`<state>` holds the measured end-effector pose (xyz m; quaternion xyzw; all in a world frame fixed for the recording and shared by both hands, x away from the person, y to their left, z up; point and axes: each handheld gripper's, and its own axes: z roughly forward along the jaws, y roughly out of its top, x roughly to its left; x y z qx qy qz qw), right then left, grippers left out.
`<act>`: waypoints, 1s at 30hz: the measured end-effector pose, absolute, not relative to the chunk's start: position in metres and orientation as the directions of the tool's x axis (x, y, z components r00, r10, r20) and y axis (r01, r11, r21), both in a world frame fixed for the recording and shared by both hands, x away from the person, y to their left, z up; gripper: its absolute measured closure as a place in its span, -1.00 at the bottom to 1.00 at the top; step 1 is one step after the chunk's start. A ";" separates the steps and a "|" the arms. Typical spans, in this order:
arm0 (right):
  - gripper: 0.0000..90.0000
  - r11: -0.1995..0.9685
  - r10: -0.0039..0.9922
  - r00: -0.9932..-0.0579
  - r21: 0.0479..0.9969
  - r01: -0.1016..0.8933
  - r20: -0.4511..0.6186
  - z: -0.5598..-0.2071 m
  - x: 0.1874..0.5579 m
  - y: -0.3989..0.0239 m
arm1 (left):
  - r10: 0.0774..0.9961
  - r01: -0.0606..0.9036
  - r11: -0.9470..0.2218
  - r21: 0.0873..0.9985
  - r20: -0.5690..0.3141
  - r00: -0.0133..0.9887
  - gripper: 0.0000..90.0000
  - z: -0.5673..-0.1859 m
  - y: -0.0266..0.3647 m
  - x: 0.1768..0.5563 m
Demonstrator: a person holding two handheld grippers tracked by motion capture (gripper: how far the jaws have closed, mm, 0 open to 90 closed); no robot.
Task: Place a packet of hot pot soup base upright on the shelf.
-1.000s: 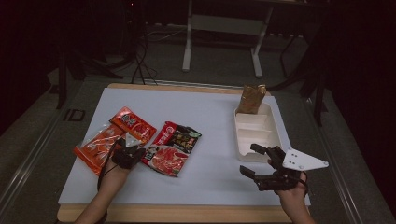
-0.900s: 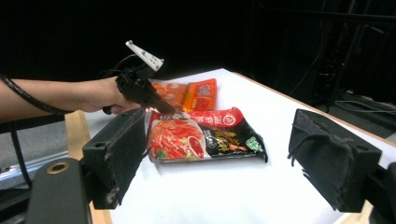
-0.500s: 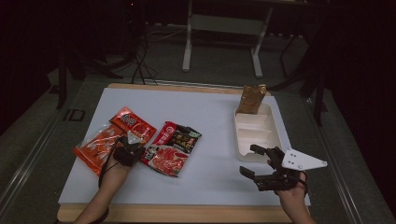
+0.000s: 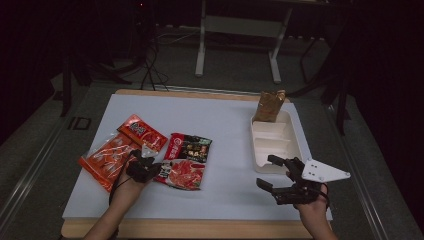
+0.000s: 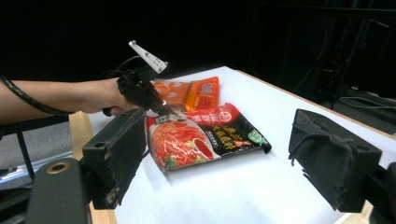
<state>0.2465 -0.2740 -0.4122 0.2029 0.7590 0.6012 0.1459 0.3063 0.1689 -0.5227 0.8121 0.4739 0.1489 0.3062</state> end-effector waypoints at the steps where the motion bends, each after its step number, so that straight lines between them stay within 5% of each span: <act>1: -0.59 0.192 0.483 -0.875 0.973 0.129 0.021 -0.412 0.246 -0.274 | 0.857 0.671 -0.373 0.640 -0.039 0.514 1.00 -0.522 0.166 0.304; 19: -0.59 0.198 0.473 -0.880 0.970 0.142 0.032 -0.414 0.246 -0.272 | 0.797 0.646 -0.434 0.628 -0.067 0.600 1.00 -0.521 0.133 0.293; 30: -0.58 0.193 0.465 -0.885 0.971 0.137 0.033 -0.414 0.246 -0.274 | 0.840 0.648 -0.366 0.668 -0.062 0.538 1.00 -0.511 0.146 0.305</act>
